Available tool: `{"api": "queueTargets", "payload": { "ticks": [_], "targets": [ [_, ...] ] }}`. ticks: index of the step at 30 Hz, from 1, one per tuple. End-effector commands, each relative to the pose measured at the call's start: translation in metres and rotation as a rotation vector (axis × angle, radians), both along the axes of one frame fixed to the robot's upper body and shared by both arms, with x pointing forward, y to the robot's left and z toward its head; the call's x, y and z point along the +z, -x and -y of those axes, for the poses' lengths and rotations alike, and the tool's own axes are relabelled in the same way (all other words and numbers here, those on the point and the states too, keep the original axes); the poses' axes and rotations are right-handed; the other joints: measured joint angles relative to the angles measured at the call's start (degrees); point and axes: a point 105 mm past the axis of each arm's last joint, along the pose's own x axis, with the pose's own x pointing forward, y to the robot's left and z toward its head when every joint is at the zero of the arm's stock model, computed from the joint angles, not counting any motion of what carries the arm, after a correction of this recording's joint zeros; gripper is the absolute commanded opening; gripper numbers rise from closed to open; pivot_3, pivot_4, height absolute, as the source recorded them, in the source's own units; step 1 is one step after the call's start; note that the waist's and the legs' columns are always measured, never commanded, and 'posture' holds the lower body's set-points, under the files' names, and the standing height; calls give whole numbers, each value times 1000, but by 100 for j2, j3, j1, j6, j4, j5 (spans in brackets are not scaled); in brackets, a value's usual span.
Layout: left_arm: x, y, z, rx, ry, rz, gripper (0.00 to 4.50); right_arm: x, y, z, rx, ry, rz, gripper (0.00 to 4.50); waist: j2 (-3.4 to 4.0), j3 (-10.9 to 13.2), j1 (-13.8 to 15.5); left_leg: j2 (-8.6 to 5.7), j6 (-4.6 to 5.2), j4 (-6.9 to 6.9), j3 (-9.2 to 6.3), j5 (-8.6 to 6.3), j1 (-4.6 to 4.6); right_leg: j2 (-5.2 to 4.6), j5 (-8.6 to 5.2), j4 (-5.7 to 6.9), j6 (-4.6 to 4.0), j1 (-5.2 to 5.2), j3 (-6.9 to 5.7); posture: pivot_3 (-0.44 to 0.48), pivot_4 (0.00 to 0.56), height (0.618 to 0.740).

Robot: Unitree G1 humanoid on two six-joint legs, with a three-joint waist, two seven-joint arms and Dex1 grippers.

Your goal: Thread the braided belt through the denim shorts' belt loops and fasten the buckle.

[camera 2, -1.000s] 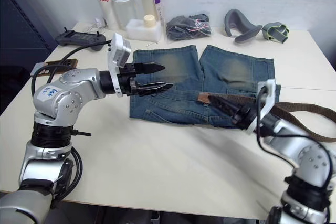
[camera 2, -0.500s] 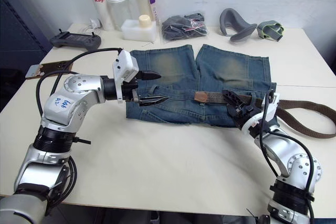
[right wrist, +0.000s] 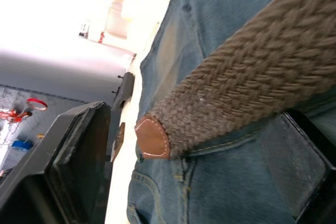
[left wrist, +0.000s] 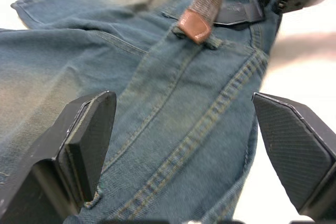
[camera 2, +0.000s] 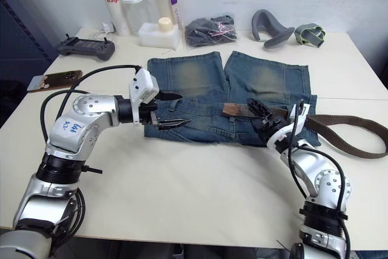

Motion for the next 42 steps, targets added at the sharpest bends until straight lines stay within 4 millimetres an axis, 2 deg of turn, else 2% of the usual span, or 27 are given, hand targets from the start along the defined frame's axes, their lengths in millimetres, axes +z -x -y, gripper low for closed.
{"api": "queueTargets", "payload": {
  "ticks": [1,6,14,16,19,22,24,29,35,42],
  "targets": [
    [8,-1,-4,17,-17,43,4500,5,-1,7,-54,-11,42,2618,0,0,11,0,0,0,-1,0,-1,0,0,0,0,0,0,0,150,631],
    [6,-1,-3,12,-27,43,4500,9,0,8,-81,-27,79,55,0,-1,4,0,0,0,-1,0,-1,0,0,1,0,6,4,0,150,631],
    [3,-5,-4,18,-43,47,4500,40,15,32,-110,37,162,16,1,0,19,0,0,0,-2,0,-4,-1,0,0,0,5,3,0,150,631],
    [1,-5,-2,11,-47,45,4500,40,17,35,-105,44,155,16,-1,-1,13,0,0,0,-3,0,-4,0,0,-3,0,6,3,0,150,631],
    [0,-6,0,4,-51,47,4500,33,15,25,-83,41,130,16,-1,-1,9,0,0,0,-3,0,-4,0,-1,-5,-1,6,3,0,150,631],
    [1,-7,1,1,-55,56,4500,30,14,8,-67,-33,124,963,-1,-1,-3,2,-1,-1,-4,2,-4,1,-1,-2,-1,5,3,0,150,631],
    [2,-7,1,1,-57,59,4500,24,12,1,-84,-53,98,1905,0,0,-3,2,-2,-4,-5,3,-4,2,0,2,-1,1,3,0,150,631],
    [2,-7,-1,6,-66,66,4500,6,3,6,-188,-31,14,4284,2,-2,21,2,-5,-4,-7,5,-6,2,0,4,-1,1,4,0,150,631],
    [1,-5,1,6,-64,66,4500,-6,-10,25,-316,5,-44,4284,-2,-4,3,-2,-5,-3,-6,5,-2,3,0,4,-1,6,8,0,150,631],
    [0,-5,1,10,-70,72,4500,-9,-23,24,-329,-8,-73,4284,-9,-12,-3,-2,-6,-2,-7,5,-1,4,0,14,0,6,7,0,150,631]
  ]
}}
